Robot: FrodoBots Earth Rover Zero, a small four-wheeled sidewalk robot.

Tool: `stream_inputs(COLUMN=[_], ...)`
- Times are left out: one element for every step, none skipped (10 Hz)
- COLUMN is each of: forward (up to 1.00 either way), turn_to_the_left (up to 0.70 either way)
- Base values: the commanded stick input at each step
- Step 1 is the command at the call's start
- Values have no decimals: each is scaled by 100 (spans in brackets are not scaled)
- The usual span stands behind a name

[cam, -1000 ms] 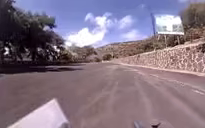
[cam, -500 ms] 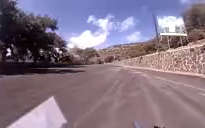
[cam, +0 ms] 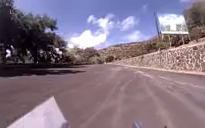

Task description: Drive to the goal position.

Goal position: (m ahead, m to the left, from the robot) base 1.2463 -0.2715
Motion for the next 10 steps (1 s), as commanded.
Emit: stream_inputs(forward=[50, 50, 50, 50, 50, 50, 50, 50, 50, 50], turn_to_the_left=[-44, -40, -36, -33, -29, -25, -21, -18, -14, -10])
